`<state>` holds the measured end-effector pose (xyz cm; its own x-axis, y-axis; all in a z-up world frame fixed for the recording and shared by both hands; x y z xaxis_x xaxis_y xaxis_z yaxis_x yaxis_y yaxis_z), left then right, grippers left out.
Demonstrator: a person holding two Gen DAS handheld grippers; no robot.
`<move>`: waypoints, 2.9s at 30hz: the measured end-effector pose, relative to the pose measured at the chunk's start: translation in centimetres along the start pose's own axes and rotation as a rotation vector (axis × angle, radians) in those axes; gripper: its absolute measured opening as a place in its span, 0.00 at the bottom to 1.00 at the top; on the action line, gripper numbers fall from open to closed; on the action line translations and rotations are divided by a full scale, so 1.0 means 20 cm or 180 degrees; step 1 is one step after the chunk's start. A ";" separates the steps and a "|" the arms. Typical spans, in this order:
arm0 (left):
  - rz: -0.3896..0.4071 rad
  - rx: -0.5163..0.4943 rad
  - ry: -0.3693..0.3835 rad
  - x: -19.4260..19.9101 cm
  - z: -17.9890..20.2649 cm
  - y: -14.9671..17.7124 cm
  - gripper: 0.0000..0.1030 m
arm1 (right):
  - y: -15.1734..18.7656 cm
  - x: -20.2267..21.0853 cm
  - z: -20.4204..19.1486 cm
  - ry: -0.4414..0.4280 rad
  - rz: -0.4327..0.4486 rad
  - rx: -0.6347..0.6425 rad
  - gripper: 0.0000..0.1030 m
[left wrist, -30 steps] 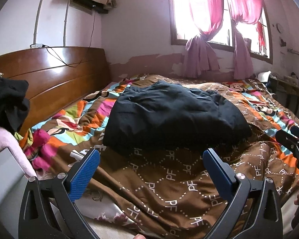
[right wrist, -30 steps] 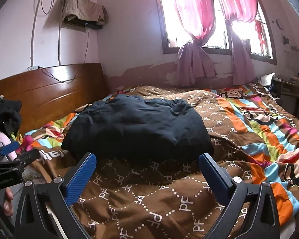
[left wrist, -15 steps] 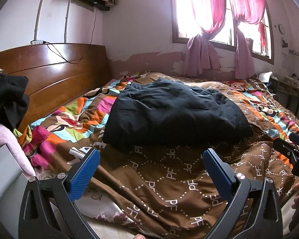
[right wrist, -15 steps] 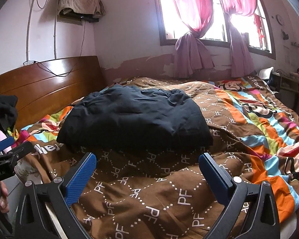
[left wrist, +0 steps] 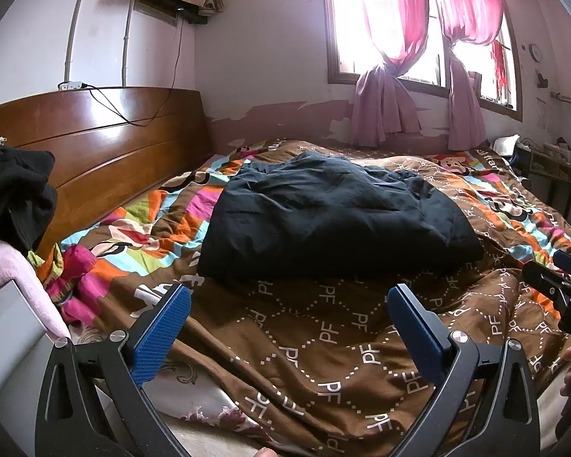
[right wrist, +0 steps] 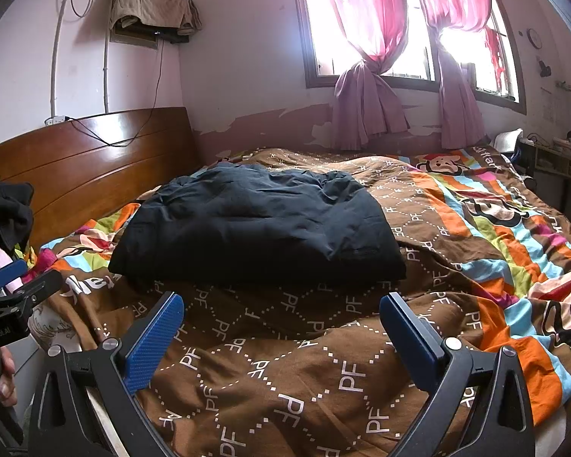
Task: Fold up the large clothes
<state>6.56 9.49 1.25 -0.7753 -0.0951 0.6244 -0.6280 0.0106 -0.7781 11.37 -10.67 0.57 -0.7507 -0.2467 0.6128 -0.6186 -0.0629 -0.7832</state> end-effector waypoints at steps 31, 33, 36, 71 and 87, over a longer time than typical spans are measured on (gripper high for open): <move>0.0029 -0.0027 -0.0009 0.01 0.00 -0.02 0.98 | 0.00 0.01 0.01 -0.0002 0.0003 0.0001 1.00; 0.0032 -0.0027 -0.0011 0.01 0.00 -0.02 0.98 | 0.00 0.01 0.01 -0.0002 0.0002 0.0004 1.00; 0.0028 -0.0028 -0.0016 0.01 0.00 -0.02 0.98 | 0.00 0.01 0.01 -0.0001 0.0004 0.0004 1.00; 0.0044 -0.0036 -0.0029 0.01 0.01 -0.01 0.98 | 0.00 0.01 0.01 0.0002 0.0003 0.0000 1.00; 0.0044 -0.0081 0.0014 0.03 0.00 -0.05 0.98 | -0.02 0.02 0.02 0.0012 0.0020 -0.0010 1.00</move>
<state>6.80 9.50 2.36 -0.7842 -0.0904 0.6139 -0.6186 0.0372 -0.7848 11.35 -11.24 1.03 -0.7556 -0.2433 0.6082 -0.6145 -0.0583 -0.7867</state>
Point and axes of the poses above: each gripper's, at about its wrist camera, not at the fingertips, and x roughly against the way its jaws point, z to its right, y to its underside, the point moved 6 cm from there along -x, roughly the way its jaws point, and after that the axes turned 15 degrees about -z, right-handed, at the moved point
